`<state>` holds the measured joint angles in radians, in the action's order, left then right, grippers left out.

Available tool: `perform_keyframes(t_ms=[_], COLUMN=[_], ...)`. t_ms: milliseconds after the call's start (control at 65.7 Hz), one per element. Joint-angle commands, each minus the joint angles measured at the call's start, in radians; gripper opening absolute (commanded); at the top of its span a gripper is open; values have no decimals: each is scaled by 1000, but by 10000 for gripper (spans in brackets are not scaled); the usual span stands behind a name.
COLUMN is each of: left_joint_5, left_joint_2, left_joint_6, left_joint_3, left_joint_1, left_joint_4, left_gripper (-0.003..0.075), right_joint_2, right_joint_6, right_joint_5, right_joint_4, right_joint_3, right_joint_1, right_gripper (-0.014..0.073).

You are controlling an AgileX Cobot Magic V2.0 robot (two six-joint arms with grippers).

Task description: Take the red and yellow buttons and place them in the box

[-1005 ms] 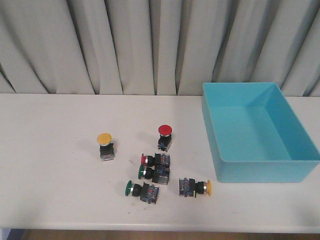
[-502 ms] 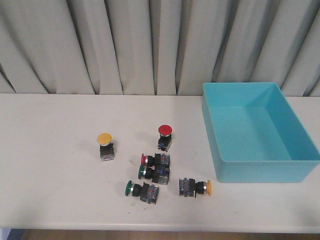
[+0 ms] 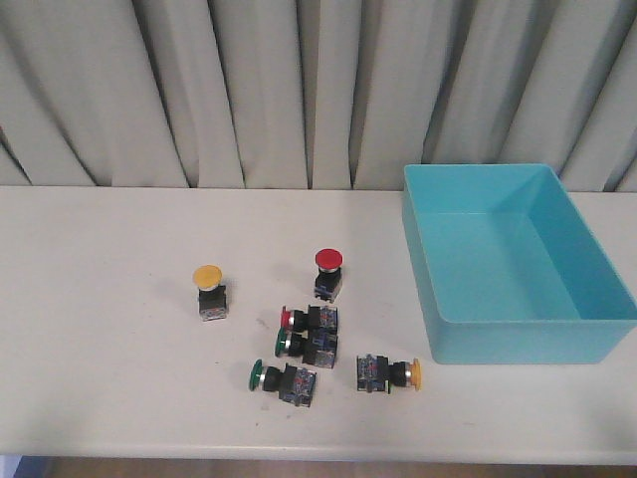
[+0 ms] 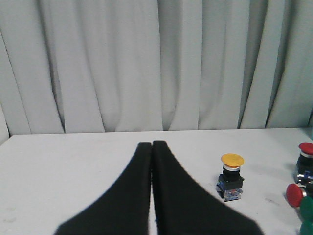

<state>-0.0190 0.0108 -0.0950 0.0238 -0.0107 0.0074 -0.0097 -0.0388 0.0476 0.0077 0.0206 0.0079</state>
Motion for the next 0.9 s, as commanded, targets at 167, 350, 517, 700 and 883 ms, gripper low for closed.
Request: perform_keyframes(t_ms=[167,350,517,700,883], left_joint_5=[-74,-266,-425,-455,-451], left_joint_2=[-87,-314,-500,-621,-678], left_joint_6=[-26,3,24,16,16], left_joint_3=[-282,-512,-637,-613,-610], left_joint_1=[2,2,2,2,2], left_joint_4=[-7,17,13,13,13], left_gripper=[-6,-6,-6,-6,-6], right_joint_2=[141,336,490,592,641], right_joint_6=[-35,-63,-62,-61,-61], right_joint_5=[36,171,349,483,510], right_joint_4=[1,-1,2,64,81], right_joint_3=[-283,-488,-594,-588,-588], right_joint_1=[-7,-7,-7,-7,-7], right_gripper=[-3,-3,-3,-3,-3])
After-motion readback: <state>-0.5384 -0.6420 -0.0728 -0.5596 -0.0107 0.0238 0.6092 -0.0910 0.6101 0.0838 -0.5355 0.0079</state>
